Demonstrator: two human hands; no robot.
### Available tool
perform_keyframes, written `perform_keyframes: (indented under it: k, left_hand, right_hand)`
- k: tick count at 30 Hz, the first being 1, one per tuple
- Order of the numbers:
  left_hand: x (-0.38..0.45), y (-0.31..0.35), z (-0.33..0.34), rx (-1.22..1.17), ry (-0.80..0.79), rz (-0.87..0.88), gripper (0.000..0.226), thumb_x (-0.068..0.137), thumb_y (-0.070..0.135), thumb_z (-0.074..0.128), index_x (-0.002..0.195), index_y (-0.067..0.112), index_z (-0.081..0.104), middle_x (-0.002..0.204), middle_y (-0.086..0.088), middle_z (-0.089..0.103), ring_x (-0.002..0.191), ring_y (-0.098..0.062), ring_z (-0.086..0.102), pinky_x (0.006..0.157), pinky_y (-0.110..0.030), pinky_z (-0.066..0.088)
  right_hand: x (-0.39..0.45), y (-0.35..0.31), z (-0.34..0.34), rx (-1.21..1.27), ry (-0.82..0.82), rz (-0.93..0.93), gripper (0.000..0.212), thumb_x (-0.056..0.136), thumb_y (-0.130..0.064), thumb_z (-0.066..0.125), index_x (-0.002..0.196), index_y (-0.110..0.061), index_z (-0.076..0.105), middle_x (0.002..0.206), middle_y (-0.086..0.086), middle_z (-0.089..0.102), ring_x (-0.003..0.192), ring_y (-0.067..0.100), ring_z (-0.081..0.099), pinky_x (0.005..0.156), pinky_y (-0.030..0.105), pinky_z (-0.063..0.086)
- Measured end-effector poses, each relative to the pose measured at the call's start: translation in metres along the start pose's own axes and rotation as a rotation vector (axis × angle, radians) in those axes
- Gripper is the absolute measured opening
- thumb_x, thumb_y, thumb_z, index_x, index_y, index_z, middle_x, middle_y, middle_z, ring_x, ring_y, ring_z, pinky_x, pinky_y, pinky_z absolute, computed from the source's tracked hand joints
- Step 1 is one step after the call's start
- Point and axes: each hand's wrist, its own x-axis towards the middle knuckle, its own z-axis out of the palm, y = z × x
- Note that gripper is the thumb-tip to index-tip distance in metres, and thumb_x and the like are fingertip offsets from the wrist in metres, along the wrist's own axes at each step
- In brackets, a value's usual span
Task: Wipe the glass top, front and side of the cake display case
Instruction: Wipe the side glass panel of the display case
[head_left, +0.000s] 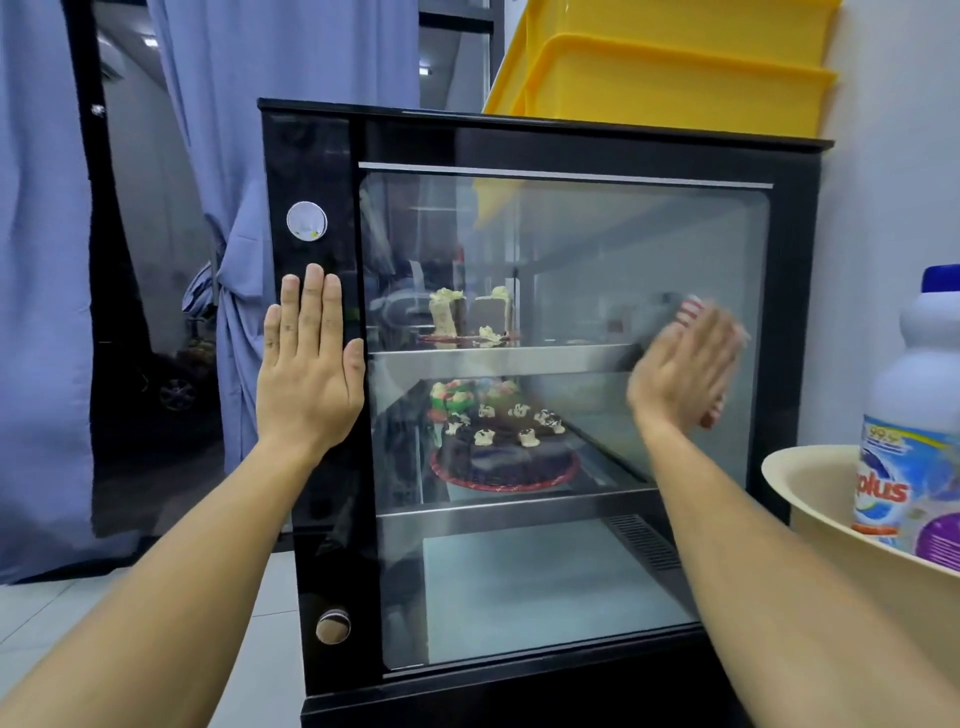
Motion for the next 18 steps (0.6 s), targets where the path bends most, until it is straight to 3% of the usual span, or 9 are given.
perform_keyframes:
  k: [2,4,5,9,11,13,16,18]
  left_hand:
    - [-0.001,0.002,-0.001,0.001,-0.006,-0.002,0.065,0.11,0.032,0.028,0.167,0.007,0.008,0.175,-0.011,0.001,0.16,-0.022,-0.01,0.131,-0.041,-0.006]
    - [-0.001,0.004,-0.001,-0.004,-0.015,-0.013,0.065,0.11,0.032,0.027,0.167,0.007,0.007,0.175,-0.01,0.0,0.16,-0.022,-0.012,0.13,-0.04,-0.007]
    - [-0.001,0.003,-0.001,-0.004,-0.017,-0.015,0.065,0.11,0.032,0.027,0.167,0.007,0.007,0.175,-0.01,0.0,0.16,-0.021,-0.013,0.13,-0.04,-0.007]
    - [-0.001,0.001,-0.001,-0.007,-0.023,-0.002,0.066,0.109,0.032,0.029,0.167,0.007,0.008,0.175,-0.011,0.001,0.161,-0.022,-0.01,0.131,-0.04,-0.005]
    - [-0.002,0.0,-0.001,-0.014,-0.027,0.005,0.066,0.109,0.032,0.029,0.167,0.007,0.008,0.175,-0.01,0.001,0.161,-0.023,-0.008,0.131,-0.04,-0.005]
    - [-0.002,0.001,-0.001,-0.023,-0.027,0.009,0.066,0.109,0.032,0.029,0.167,0.008,0.007,0.175,-0.01,0.0,0.161,-0.023,-0.008,0.131,-0.04,-0.006]
    - [-0.001,0.001,-0.001,-0.027,-0.019,0.004,0.066,0.109,0.032,0.028,0.167,0.008,0.007,0.175,-0.01,0.0,0.161,-0.022,-0.008,0.131,-0.039,-0.006]
    - [-0.002,0.001,0.0,-0.024,-0.018,0.002,0.067,0.109,0.032,0.029,0.167,0.008,0.008,0.175,-0.01,0.001,0.161,-0.022,-0.008,0.131,-0.04,-0.006]
  right_hand:
    - [-0.023,0.006,-0.001,0.071,0.029,0.348,0.066,0.107,-0.045,0.013,0.167,-0.018,0.007,0.174,0.005,0.001,0.161,0.029,-0.003,0.129,0.05,0.002]
    - [-0.059,-0.004,0.001,0.086,0.059,0.401,0.068,0.105,-0.044,0.014,0.166,-0.014,0.012,0.174,0.009,0.006,0.161,0.032,0.0,0.129,0.048,0.0]
    - [-0.076,-0.012,0.004,0.066,0.046,0.29,0.068,0.106,-0.044,0.014,0.166,-0.013,0.013,0.174,0.01,0.007,0.16,0.033,0.0,0.129,0.047,-0.002]
    - [-0.071,-0.03,0.011,-0.025,-0.117,-0.581,0.061,0.11,-0.039,0.02,0.166,-0.014,0.017,0.174,0.005,0.007,0.161,0.029,0.004,0.13,0.043,-0.004]
    - [-0.036,-0.026,0.011,-0.026,-0.089,-0.621,0.059,0.111,-0.039,0.02,0.165,-0.018,0.019,0.173,0.0,0.008,0.16,0.028,0.008,0.13,0.043,0.0]
    - [-0.006,-0.01,0.008,-0.008,-0.009,-0.292,0.059,0.11,-0.041,0.018,0.166,-0.019,0.017,0.173,0.001,0.008,0.161,0.027,0.006,0.13,0.043,0.0]
    - [0.013,0.015,0.0,0.111,0.061,0.402,0.06,0.11,-0.04,0.017,0.167,-0.021,0.011,0.175,0.002,0.004,0.161,0.027,-0.002,0.13,0.047,-0.001]
    - [0.008,0.006,-0.004,0.162,0.049,0.641,0.06,0.111,-0.037,0.019,0.167,-0.018,0.007,0.175,0.004,0.001,0.161,0.028,-0.004,0.129,0.047,-0.003]
